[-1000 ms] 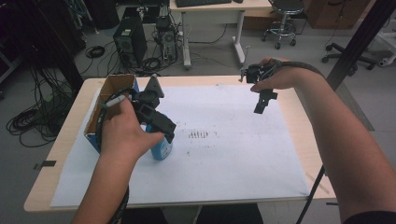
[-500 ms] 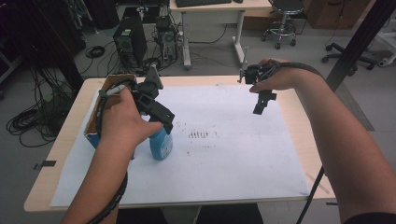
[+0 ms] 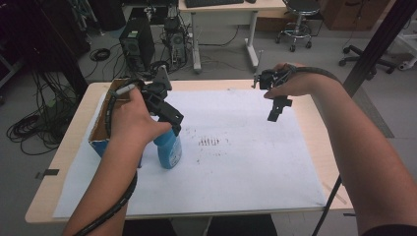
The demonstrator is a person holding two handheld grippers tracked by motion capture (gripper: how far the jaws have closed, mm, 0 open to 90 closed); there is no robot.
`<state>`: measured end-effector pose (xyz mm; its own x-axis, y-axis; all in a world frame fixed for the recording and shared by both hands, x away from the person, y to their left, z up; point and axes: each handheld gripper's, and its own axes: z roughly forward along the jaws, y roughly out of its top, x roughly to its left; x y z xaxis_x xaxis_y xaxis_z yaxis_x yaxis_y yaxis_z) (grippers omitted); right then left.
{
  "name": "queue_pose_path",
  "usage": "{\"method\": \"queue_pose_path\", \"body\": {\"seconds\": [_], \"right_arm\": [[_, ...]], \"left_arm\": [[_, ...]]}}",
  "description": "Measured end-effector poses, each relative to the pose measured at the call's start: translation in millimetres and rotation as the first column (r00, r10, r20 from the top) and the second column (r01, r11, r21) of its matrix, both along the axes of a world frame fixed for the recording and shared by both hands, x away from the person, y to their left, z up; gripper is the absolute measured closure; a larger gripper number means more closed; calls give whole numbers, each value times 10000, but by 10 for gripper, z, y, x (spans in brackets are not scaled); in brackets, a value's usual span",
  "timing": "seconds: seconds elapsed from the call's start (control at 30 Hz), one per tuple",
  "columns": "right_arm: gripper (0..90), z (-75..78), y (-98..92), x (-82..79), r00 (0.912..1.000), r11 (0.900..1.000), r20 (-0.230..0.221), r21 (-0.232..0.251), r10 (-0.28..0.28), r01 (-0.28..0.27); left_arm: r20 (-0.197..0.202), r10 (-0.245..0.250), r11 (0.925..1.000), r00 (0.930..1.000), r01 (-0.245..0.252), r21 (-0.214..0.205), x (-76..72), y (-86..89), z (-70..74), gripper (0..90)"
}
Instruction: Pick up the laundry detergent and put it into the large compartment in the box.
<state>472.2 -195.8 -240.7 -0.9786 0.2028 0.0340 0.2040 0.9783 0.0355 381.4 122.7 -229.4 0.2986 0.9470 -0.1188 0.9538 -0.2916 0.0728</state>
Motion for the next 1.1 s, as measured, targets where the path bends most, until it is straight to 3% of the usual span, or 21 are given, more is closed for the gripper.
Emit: {"method": "queue_pose_path", "body": {"seconds": [0.27,0.33,1.1], "right_arm": [[41,-27,14,-15,10000,9999,-16,-72,70,-70],[41,-31,18,-17,10000,9999,-30,-85,75,-75],[41,-92,15,1,9999,9998,-36,98,144,-144]], "left_arm": [[-120,78,9997,9999,-75,251,92,-10,-66,4],[-130,159,9987,9998,-153,491,112,-10,-93,4],[-286,267,9977,9992,-248,627,223,-35,-330,4]]}}
